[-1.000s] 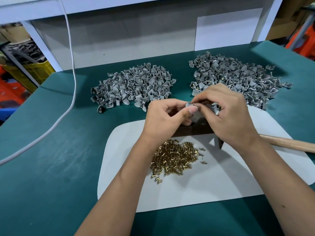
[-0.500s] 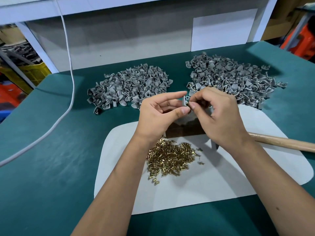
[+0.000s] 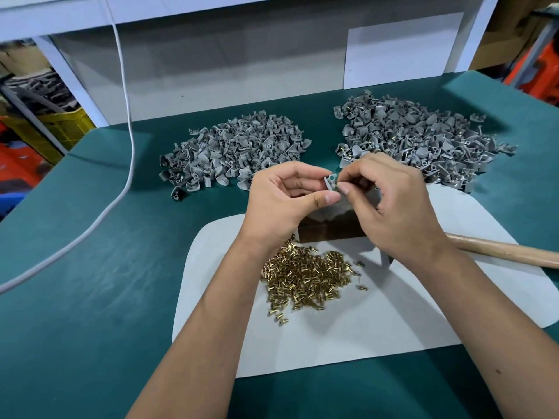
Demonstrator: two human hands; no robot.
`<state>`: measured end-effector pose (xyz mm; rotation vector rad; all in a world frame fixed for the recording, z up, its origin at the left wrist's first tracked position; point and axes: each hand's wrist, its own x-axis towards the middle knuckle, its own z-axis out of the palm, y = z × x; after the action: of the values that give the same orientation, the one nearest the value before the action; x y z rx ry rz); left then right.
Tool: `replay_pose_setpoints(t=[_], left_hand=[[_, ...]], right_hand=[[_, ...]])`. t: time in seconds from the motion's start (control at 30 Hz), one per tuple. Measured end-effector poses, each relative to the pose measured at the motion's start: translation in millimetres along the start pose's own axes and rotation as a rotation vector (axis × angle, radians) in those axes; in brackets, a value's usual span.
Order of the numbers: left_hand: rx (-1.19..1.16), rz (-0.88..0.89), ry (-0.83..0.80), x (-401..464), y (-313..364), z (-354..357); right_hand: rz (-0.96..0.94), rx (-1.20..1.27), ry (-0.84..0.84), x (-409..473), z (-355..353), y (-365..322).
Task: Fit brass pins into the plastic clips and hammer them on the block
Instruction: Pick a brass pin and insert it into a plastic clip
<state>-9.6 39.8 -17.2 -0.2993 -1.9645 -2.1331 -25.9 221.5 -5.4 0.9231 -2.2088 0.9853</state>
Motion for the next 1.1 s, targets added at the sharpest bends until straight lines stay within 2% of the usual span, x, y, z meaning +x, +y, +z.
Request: replay_pose_setpoints(t=[0.37,0.73,0.97,1.1], left_hand=[[-0.021,0.029,-0.001,-1,4,1],[0.087,0.073,0.049,-3,2,7],[0.185,0.085,0.032,-3,4,11],[0.389,0.074,0.075,-3,0,12]], right_hand=[[0.064,0.071,0.040,1,1,-6],[0.186,0.055,0.028,1,1,-9],[0.139,-0.027,-0.089,11,-14,-4],[0.172,-0.058,-0.214,16,-28,0]])
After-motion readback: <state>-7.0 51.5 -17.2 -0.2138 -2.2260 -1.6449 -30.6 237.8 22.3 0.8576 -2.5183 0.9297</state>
